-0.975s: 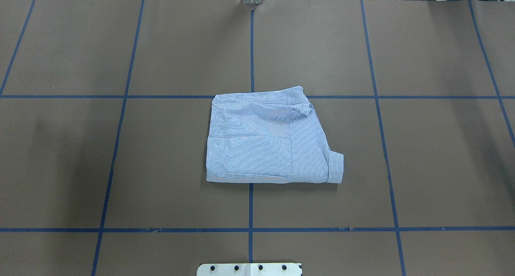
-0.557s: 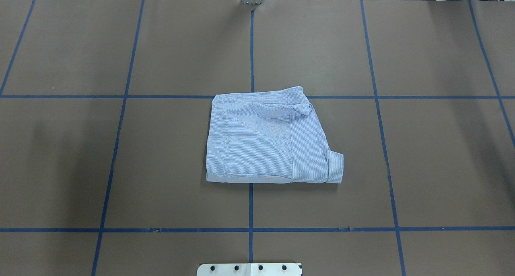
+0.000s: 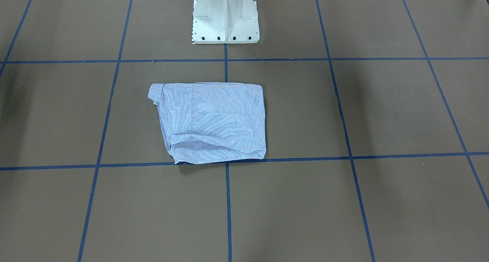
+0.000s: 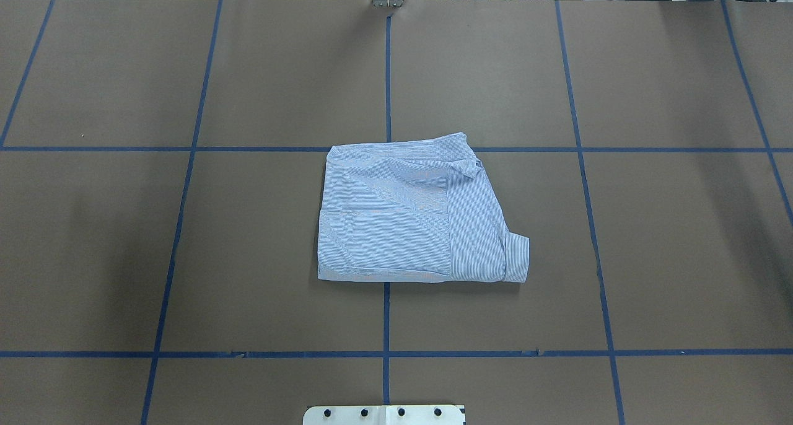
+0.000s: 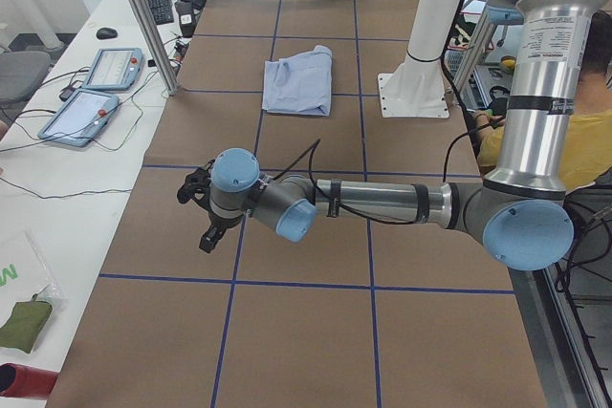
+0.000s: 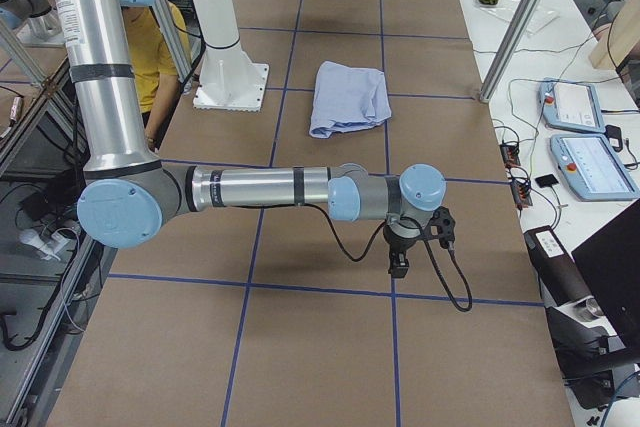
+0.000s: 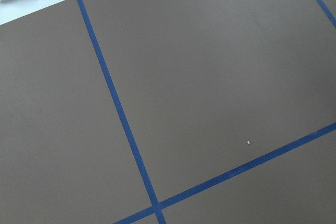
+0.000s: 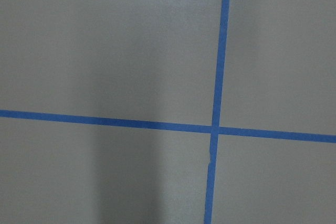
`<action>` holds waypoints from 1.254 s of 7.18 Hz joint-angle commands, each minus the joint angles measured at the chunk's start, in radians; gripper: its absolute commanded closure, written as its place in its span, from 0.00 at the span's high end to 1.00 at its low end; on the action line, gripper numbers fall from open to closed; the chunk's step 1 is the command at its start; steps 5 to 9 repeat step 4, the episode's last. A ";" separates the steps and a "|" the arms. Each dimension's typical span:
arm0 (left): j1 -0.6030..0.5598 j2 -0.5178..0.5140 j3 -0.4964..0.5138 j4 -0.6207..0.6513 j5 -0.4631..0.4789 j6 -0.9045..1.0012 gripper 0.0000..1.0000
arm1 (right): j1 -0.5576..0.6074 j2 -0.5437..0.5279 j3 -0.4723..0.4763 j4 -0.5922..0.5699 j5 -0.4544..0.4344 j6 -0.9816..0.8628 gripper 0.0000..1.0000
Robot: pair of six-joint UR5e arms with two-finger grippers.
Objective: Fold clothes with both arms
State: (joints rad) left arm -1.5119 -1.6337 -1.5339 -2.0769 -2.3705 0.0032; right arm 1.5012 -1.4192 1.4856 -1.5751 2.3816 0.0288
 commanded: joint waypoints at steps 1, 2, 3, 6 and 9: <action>-0.001 0.041 -0.022 -0.002 -0.010 0.000 1.00 | 0.002 -0.016 0.004 0.023 0.001 -0.001 1.00; 0.001 0.040 -0.022 -0.002 -0.009 0.000 1.00 | 0.002 -0.044 0.005 0.056 0.001 0.000 1.00; 0.001 0.038 -0.023 -0.002 -0.006 0.000 1.00 | 0.002 -0.079 0.018 0.101 0.001 0.003 1.00; 0.001 0.038 -0.023 -0.005 -0.003 0.001 1.00 | 0.002 -0.111 0.042 0.131 0.001 0.005 1.00; 0.001 0.038 -0.023 -0.005 -0.003 0.001 1.00 | 0.002 -0.111 0.042 0.131 0.001 0.005 1.00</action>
